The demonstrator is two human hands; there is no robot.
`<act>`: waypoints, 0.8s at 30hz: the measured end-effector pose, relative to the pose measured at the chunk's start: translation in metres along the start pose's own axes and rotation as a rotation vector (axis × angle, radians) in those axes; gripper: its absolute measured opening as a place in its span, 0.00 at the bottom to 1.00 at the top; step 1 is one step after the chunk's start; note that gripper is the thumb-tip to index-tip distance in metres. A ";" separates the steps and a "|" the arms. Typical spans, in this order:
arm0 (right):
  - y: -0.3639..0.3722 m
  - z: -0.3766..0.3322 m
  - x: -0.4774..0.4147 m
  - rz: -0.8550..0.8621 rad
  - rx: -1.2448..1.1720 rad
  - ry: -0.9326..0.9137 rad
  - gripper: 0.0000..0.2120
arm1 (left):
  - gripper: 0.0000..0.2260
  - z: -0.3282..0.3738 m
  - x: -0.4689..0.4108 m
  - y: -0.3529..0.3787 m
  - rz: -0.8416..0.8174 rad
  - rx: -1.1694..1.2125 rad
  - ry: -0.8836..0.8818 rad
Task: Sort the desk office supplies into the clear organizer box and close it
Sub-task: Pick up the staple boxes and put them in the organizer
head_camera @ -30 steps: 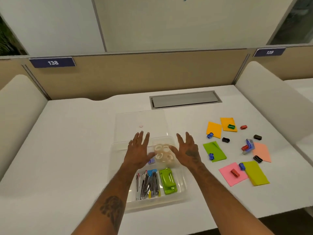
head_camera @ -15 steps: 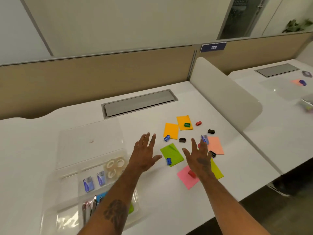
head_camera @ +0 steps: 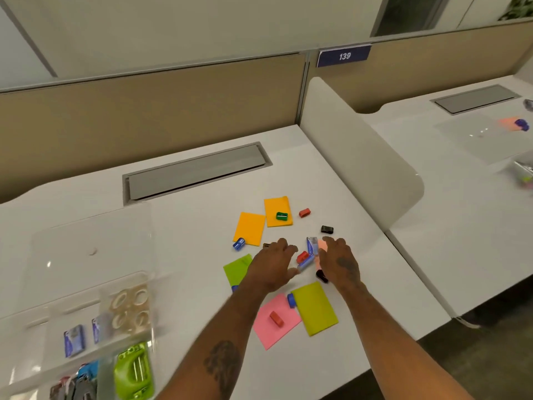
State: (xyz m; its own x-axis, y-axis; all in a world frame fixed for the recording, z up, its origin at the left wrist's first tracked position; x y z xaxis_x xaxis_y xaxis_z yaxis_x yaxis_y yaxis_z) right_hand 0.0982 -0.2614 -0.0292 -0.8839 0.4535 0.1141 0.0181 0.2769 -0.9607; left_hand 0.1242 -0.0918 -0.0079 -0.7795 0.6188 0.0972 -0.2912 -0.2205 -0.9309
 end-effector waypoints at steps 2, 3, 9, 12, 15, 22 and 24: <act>0.003 0.000 -0.010 -0.042 -0.049 0.001 0.20 | 0.24 0.010 -0.009 0.008 -0.029 -0.011 0.003; 0.005 0.000 -0.014 -0.062 -0.072 -0.003 0.21 | 0.23 0.014 -0.013 0.012 -0.042 -0.017 -0.004; 0.014 -0.003 -0.031 -0.157 -0.119 -0.035 0.25 | 0.26 0.025 -0.029 0.030 -0.106 -0.061 -0.025; 0.017 -0.007 -0.036 -0.204 -0.098 -0.066 0.26 | 0.26 0.028 -0.031 0.037 -0.111 -0.117 -0.002; 0.021 -0.009 -0.038 -0.243 -0.077 -0.077 0.25 | 0.23 0.030 -0.032 0.037 -0.096 -0.123 0.008; 0.021 -0.016 -0.033 -0.260 -0.094 -0.094 0.25 | 0.21 0.015 -0.033 0.021 -0.038 -0.020 -0.010; 0.022 -0.018 -0.031 -0.273 -0.086 -0.078 0.26 | 0.21 0.004 -0.030 0.011 -0.003 0.043 -0.059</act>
State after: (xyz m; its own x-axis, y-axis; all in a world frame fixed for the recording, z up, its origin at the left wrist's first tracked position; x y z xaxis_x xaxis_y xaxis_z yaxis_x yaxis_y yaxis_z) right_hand 0.1343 -0.2545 -0.0490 -0.8947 0.2865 0.3426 -0.1892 0.4517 -0.8719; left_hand 0.1425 -0.1161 -0.0199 -0.8096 0.5743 0.1213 -0.3159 -0.2522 -0.9146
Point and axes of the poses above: each hand's wrist, its own x-axis away from the middle knuckle, its own y-axis out of the palm, z = x × y, the point moved 6 cm from there along -x, towards the middle knuckle, and after that the axes turned 5 degrees about z, right-handed, at the moved point
